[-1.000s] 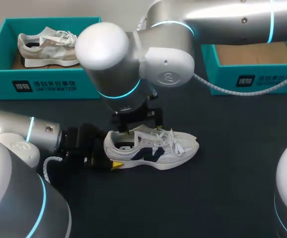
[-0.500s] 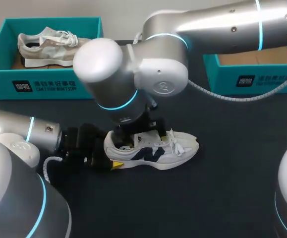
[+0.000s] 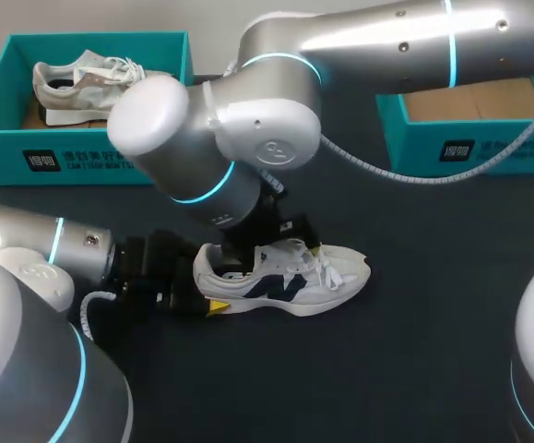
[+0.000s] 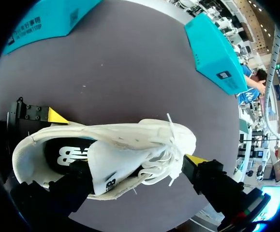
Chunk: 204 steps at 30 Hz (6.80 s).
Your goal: Take the shoe out of the shoebox, open the shoe tongue, remove and reinsert the insole, then place the shoe into the shoebox
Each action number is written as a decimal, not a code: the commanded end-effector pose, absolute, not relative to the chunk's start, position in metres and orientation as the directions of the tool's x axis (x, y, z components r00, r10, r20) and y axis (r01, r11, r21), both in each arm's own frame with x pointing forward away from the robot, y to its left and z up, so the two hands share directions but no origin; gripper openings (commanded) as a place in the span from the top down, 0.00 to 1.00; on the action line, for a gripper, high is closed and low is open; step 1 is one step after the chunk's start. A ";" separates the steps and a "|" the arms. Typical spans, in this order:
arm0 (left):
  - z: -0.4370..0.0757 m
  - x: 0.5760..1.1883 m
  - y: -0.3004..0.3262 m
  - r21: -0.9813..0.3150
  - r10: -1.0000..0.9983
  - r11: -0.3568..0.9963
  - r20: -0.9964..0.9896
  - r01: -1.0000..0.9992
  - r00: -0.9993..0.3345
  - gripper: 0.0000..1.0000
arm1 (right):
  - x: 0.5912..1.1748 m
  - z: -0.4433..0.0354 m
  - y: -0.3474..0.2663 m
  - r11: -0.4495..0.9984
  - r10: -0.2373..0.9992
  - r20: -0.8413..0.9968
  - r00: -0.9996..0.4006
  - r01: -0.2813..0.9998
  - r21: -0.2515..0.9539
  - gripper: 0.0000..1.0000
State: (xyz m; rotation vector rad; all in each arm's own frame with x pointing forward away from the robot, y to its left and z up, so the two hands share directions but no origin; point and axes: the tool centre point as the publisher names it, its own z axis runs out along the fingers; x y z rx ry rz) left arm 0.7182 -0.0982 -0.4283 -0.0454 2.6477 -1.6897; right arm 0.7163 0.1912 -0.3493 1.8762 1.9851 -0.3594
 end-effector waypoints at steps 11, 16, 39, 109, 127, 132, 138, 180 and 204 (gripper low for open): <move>-0.436 0.717 -0.104 -0.905 -0.028 0.424 0.014 -0.025 -1.000 1.00 | 0.712 -0.320 0.179 -0.209 0.835 -0.460 0.301 0.948 0.241 1.00; -0.436 0.717 -0.104 -0.905 -0.028 0.424 0.014 -0.025 -1.000 1.00 | 0.714 -0.322 0.181 -0.199 0.871 -0.403 0.280 0.952 0.232 1.00; -0.436 0.717 -0.104 -0.905 -0.028 0.424 0.014 -0.025 -1.000 1.00 | 0.733 -0.317 0.125 0.213 0.899 -0.416 -0.134 0.966 0.148 1.00; -0.436 0.717 -0.104 -0.905 -0.028 0.424 0.014 -0.025 -1.000 1.00 | 0.732 -0.278 0.254 0.941 0.330 -0.463 -0.823 0.327 0.090 1.00; -0.436 0.717 -0.104 -0.905 -0.028 0.424 0.014 -0.025 -1.000 1.00 | 0.732 -0.359 0.246 0.952 0.300 -0.325 -0.897 0.302 0.045 1.00; -0.436 0.717 -0.104 -0.905 -0.028 0.424 0.014 -0.025 -1.000 1.00 | 0.731 -0.372 0.248 0.966 0.252 -0.283 -0.926 0.256 0.022 1.00; -0.436 0.717 -0.104 -0.905 -0.028 0.424 0.014 -0.025 -1.000 1.00 | 0.726 -0.386 0.247 0.976 0.207 -0.245 -0.947 0.217 -0.012 1.00; -0.436 0.717 -0.104 -0.905 -0.028 0.424 0.014 -0.025 -1.000 1.00 | 0.713 -0.411 0.243 0.977 0.187 -0.137 -0.973 0.199 -0.078 1.00; -0.436 0.717 -0.104 -0.905 -0.028 0.424 0.014 -0.025 -1.000 1.00 | 0.736 -0.328 0.213 0.938 0.325 -0.261 -0.909 0.345 -0.034 1.00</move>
